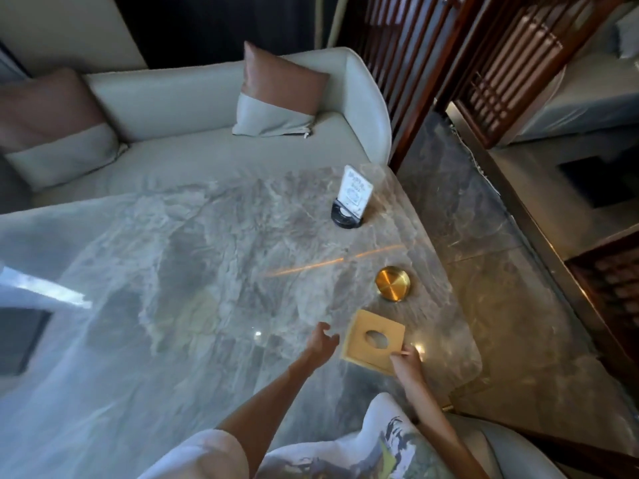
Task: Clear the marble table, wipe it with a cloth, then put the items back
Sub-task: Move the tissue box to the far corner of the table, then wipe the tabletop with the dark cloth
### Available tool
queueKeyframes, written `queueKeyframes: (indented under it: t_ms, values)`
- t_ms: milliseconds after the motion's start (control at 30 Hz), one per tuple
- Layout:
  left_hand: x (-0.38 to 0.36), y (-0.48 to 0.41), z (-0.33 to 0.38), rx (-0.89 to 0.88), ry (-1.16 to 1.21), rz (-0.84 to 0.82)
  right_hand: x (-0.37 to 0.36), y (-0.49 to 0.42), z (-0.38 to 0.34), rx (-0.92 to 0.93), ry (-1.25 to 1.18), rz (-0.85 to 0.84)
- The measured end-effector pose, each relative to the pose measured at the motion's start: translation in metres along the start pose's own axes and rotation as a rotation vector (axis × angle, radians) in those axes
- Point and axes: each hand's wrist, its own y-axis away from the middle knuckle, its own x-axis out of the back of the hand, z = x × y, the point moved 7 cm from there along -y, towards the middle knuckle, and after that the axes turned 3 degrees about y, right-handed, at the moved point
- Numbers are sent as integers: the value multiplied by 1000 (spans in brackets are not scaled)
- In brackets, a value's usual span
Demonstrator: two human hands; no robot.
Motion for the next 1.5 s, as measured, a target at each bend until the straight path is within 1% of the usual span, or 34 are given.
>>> queueKeyframes:
  t_ms: [100, 133, 200, 267, 400, 533, 600, 700, 833, 967, 1033, 1133, 1267, 1400, 1500]
  values:
    - [66, 10, -27, -57, -46, 56, -9, 27, -31, 190, 292, 218]
    - [93, 13, -39, -67, -66, 88, -21, 39, -42, 246, 371, 249]
    - [148, 18, -72, -38, -95, 147, -61, 63, -65, 356, 483, 255]
    - [205, 23, -112, 1, -92, 208, -116, 86, -89, 474, 545, 184]
    - [306, 63, -175, 50, -82, 327, -243, 145, -115, 562, 586, -111]
    - [379, 96, -224, 100, -67, 432, -342, 215, -134, 738, 663, -348]
    - [401, 109, -243, 140, -47, 481, -371, 240, -139, 812, 712, -416]
    - [418, 130, -257, 177, -25, 562, -388, 256, -140, 886, 760, -424]
    - [411, 161, -267, 184, -33, 591, -391, 260, -137, 912, 825, -453]
    - [410, 173, -294, 223, -96, 548, -408, 259, -132, 891, 873, -571]
    - [413, 178, -311, 257, -62, 551, -415, 265, -127, 866, 873, -597]
    - [430, 180, -324, 240, -27, 564, -428, 277, -125, 837, 893, -624]
    - [478, 186, -317, 237, 3, 613, -461, 294, -145, 853, 941, -631]
    - [549, 171, -324, 210, 67, 662, -509, 318, -183, 870, 955, -601]
    - [603, 157, -328, 187, 53, 671, -554, 339, -203, 857, 970, -593]
